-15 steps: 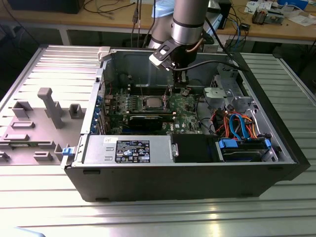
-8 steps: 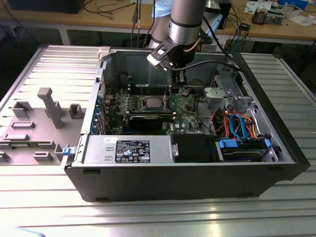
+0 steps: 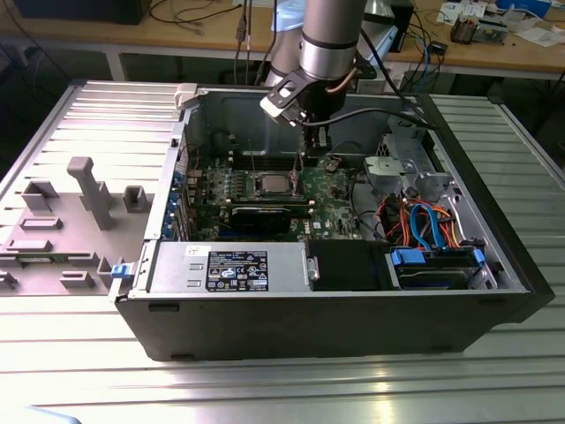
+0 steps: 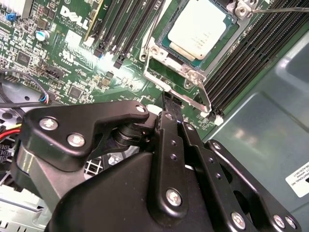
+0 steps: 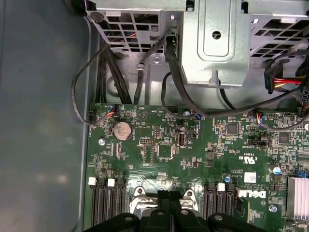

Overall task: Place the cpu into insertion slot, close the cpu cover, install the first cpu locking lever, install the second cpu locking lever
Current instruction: 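Close the cpu cover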

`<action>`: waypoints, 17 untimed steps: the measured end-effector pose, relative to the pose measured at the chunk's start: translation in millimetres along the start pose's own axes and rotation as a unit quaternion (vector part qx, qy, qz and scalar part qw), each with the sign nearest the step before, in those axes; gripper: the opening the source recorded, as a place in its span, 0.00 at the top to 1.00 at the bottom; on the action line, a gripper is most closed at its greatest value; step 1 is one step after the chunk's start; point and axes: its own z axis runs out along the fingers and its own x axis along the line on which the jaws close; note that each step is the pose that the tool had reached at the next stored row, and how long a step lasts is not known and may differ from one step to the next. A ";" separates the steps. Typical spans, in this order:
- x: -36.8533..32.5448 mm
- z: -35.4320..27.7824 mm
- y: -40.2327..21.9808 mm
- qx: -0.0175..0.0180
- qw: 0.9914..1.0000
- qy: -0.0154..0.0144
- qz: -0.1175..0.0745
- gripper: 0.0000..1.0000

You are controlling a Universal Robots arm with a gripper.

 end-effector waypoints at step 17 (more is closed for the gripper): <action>0.3 0.4 -6.1 0.000 1.000 0.000 0.000 0.89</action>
